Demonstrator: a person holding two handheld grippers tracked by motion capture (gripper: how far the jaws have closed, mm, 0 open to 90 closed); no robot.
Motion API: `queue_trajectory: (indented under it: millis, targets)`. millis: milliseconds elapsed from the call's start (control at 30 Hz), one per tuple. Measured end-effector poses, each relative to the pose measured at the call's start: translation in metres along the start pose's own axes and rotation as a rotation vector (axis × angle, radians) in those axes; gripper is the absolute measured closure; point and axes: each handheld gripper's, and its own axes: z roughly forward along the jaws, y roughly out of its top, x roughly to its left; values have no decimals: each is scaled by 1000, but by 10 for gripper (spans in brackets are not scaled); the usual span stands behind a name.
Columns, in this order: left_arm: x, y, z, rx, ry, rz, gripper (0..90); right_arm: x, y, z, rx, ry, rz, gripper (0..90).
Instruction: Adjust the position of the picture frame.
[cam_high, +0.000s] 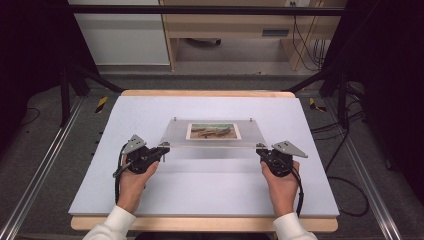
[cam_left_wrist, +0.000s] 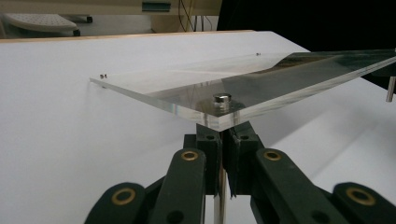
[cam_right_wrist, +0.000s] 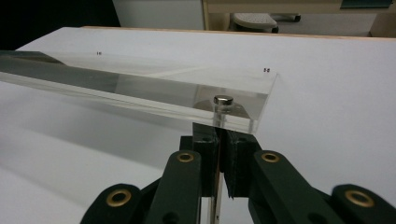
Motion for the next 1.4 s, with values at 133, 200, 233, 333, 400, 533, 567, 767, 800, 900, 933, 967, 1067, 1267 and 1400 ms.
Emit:
queue_trajectory:
  millis: [133, 200, 233, 333, 400, 533, 567, 767, 800, 900, 933, 967, 1067, 1267, 1400]
  targets:
    - [0, -2, 0, 7, 1, -3, 844, 0, -1, 0, 2, 3, 0, 848]
    - [-1, -3, 0, 15, 4, -3, 845, 1, -3, 0, 14, 6, 1, 848]
    - [-1, -3, 0, 15, 4, -3, 844, 1, -3, 0, 14, 6, 1, 848]
    - [-1, -4, 0, 23, 7, -4, 844, 1, -4, 1, 16, 5, -3, 848]
    - [-1, -5, 0, 28, 10, 0, 844, 1, -5, 1, 22, 6, -5, 848]
    - [-1, -7, 1, 33, 10, -1, 844, 1, -6, 1, 29, 7, -7, 848]
    - [-1, -7, 1, 34, 11, -1, 844, 1, -7, 1, 32, 8, -6, 848]
    - [-1, -7, 0, 43, 14, 6, 844, 1, -8, 1, 36, 4, -10, 848]
    - [-1, -7, 0, 43, 14, 6, 844, 1, -8, 1, 36, 4, -10, 848]
    - [-1, -7, 0, 47, 14, 9, 844, 2, -8, 1, 39, 4, -10, 848]
    - [-1, -8, 0, 47, 15, 10, 844, 1, -8, 1, 39, 6, -12, 848]
    - [-1, -8, 0, 47, 15, 10, 844, 1, -8, 1, 39, 6, -12, 848]
    - [-1, -8, 0, 49, 17, 12, 844, 2, -8, 1, 40, 9, -10, 849]
    - [0, -9, 1, 54, 19, 13, 844, 2, -10, 2, 46, 9, -13, 848]
    - [1, -9, 0, 59, 23, 11, 844, 4, -11, 2, 51, 13, -15, 848]
